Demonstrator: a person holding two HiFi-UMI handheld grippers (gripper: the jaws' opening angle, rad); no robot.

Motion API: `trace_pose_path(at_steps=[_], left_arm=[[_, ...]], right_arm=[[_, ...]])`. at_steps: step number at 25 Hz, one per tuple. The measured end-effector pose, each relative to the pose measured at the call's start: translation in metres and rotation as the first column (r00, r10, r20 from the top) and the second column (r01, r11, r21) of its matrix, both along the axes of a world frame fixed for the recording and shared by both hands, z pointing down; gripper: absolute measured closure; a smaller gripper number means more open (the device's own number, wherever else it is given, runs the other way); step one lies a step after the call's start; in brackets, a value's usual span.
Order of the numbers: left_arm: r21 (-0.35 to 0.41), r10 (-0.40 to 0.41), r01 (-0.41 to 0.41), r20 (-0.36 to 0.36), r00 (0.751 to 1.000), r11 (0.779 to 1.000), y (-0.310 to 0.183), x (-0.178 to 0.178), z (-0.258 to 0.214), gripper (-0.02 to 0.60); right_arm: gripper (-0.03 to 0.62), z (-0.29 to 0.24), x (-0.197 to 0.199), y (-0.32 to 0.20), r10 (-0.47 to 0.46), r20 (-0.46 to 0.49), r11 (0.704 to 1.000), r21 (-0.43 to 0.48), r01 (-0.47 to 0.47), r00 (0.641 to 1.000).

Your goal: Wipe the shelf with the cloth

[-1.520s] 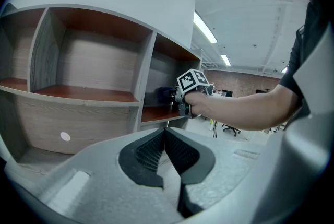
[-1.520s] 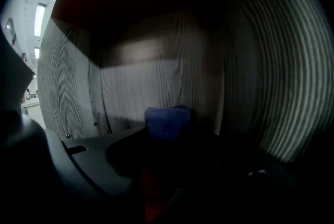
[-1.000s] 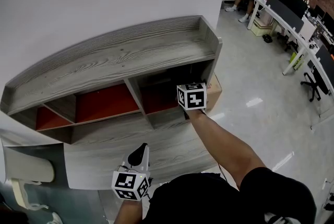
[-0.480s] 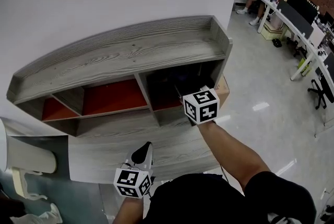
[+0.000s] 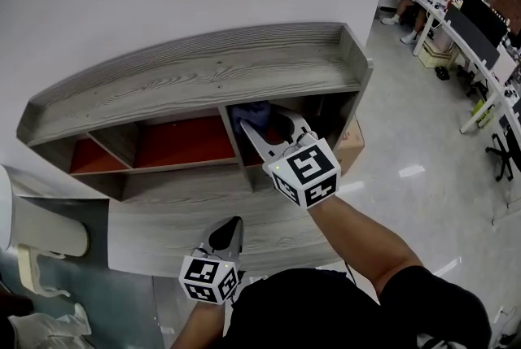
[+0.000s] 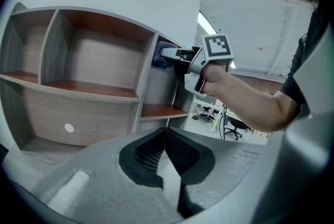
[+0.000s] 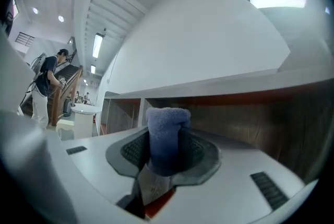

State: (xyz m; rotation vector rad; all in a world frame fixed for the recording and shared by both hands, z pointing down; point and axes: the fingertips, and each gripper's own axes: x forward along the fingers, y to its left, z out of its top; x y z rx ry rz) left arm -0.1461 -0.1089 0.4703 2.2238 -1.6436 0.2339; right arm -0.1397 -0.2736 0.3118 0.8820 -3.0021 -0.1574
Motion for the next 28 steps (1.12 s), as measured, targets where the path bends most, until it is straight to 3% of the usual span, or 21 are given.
trace_pose_path(at_steps=[15,28], left_arm=[[0.008,-0.032,0.032,0.005,0.999,0.999,0.006,-0.005,0.0,0.571],[0.003,-0.018,0.017,0.013,1.0,1.0,0.006,-0.005,0.0,0.571]], right_arm=[[0.464,-0.014,-0.01,0.002,-0.012,0.014,0.999,0.051,0.011,1.0],[0.464,0.052,-0.013,-0.003,0.0,-0.08,0.999,-0.034,-0.003,0.997]])
